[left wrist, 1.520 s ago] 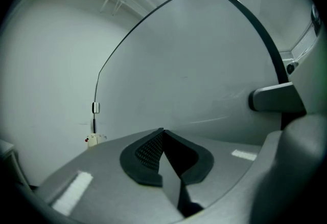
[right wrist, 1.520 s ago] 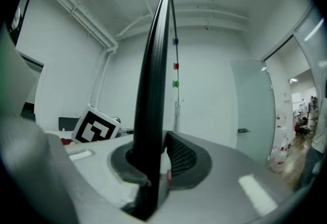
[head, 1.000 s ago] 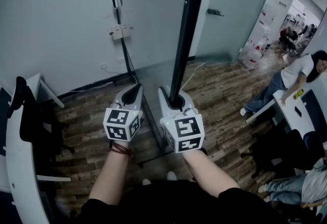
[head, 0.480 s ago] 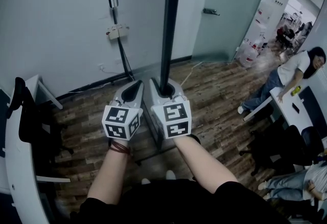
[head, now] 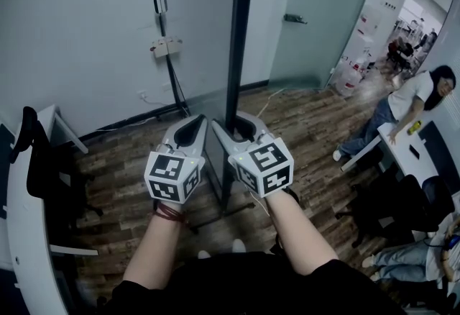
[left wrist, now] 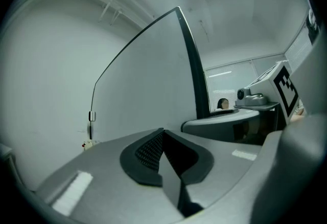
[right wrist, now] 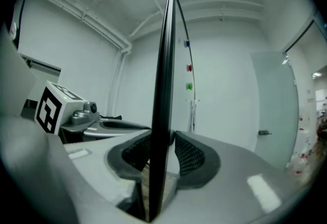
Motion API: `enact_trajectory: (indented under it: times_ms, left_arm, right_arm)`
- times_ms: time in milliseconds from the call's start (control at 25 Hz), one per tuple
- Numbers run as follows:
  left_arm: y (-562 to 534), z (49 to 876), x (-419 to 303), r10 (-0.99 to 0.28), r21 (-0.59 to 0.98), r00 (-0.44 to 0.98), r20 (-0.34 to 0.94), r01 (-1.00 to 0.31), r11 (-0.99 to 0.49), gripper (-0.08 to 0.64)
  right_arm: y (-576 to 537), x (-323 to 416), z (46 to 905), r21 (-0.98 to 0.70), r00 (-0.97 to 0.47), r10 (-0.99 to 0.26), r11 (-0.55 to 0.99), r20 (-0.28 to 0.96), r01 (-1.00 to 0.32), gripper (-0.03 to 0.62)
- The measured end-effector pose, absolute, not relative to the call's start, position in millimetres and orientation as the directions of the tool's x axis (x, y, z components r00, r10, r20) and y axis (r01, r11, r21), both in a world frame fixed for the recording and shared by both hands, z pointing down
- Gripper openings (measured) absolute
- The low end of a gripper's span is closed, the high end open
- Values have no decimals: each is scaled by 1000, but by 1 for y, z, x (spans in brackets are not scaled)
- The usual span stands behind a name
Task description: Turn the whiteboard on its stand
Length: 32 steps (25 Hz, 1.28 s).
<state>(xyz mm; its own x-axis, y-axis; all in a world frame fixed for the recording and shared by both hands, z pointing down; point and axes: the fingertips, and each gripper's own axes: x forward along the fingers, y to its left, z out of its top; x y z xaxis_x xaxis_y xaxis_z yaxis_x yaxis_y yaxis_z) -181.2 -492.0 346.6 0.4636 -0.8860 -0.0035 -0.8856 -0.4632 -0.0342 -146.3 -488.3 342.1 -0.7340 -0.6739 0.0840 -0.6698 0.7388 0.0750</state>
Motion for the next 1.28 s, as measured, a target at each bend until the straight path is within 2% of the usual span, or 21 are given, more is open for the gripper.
enact_trajectory:
  times_ms: [280,360,480,680,1000,1280]
  left_arm:
    - [-470,343,-150,-844,-62,535,24,-842,-535,0]
    - [-465,340,-140,-832,-55,554,16,-831,-554,0]
    - [-465,340,-139,-831,-54,556,11,-830,-556,0]
    - [-472,362,-162,-855,-86,517,35,-851,-518,0]
    - [-460,375,-166,-832,-19,553,53,-832,-554,0]
    - [-452,372,-170,-812,-36,581,51,-812,-583,0]
  right_arm:
    - [-462,-111,320,41,-720,-694,719,10,-694,120]
    - [-456,-101,317,32,-704,-710,704,-5,-710,90]
    - [-453,-92,329,17,-687,-726,687,16,-726,3]
    - [-456,-83,357,-26,-656,-753,656,57,-754,2]
    - [-451,-84,360,-38,-643,-764,641,60,-766,2]
    - [-444,-95,366,-38,-634,-771,633,66,-773,2]
